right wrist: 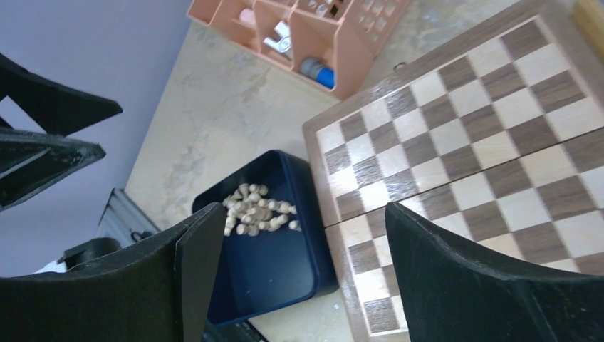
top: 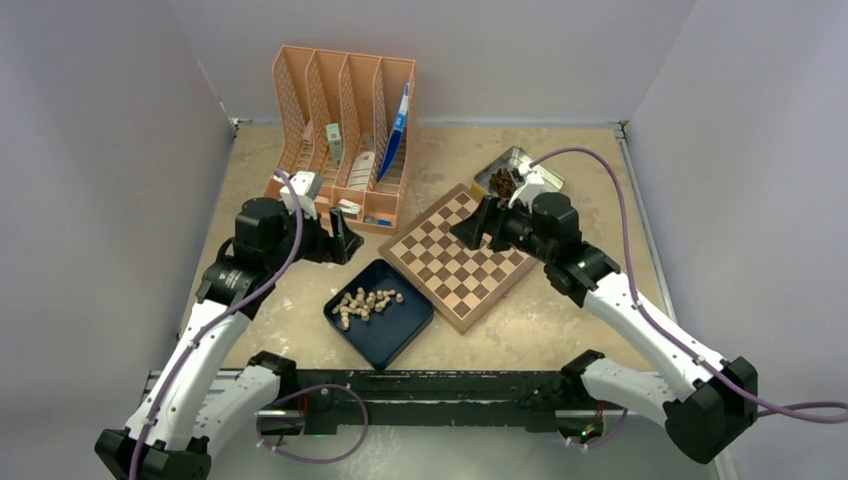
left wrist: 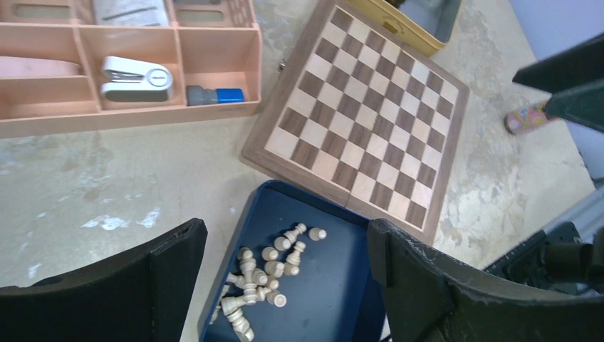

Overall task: Set up the chess pieces on the board
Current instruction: Pick up the chess piece from the storage box.

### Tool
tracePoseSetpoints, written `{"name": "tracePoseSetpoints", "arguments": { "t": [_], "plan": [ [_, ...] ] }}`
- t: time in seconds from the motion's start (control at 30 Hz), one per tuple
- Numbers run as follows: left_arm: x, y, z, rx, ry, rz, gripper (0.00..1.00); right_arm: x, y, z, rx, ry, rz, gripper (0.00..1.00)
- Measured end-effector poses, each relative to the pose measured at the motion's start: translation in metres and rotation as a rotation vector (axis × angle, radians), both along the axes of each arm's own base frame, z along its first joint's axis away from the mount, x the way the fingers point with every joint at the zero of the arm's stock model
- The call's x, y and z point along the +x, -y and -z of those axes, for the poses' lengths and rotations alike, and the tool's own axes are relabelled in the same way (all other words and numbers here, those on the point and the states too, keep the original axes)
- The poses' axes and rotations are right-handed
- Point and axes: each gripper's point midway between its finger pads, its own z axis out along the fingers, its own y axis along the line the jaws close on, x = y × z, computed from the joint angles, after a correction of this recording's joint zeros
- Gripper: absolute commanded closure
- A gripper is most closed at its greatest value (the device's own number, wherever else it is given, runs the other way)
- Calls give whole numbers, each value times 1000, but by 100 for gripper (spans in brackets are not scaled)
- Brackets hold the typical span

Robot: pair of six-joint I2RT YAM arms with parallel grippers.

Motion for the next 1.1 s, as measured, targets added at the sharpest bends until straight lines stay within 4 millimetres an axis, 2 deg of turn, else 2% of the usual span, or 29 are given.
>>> {"name": "tracePoseSetpoints", "arguments": {
  "t": [0.13,0.4,0.57,0.7,0.83,0.93,1.1],
  "plan": [
    [-1,-15,-8,21,48,-76,17,-11,-22,11,-9,-34,-63,28],
    [-6,-53,-31,53,162,-271,17,-52,-83,55,-134,-118,-187,57],
    [-11,-70,-45,51,225,-355,17,-67,-116,65,-209,-107,-215,60],
    [-10,-76,-44,63,227,-390,17,-74,-137,82,-276,-112,-229,64],
    [-8,-80,-39,77,208,-415,17,-74,-150,110,-360,-133,-223,68],
    [-9,-84,-37,88,201,-431,17,-74,-150,131,-422,-151,-210,70],
    [-11,-90,-40,87,212,-462,17,-68,-150,152,-502,-158,-173,71]
  ]
}}
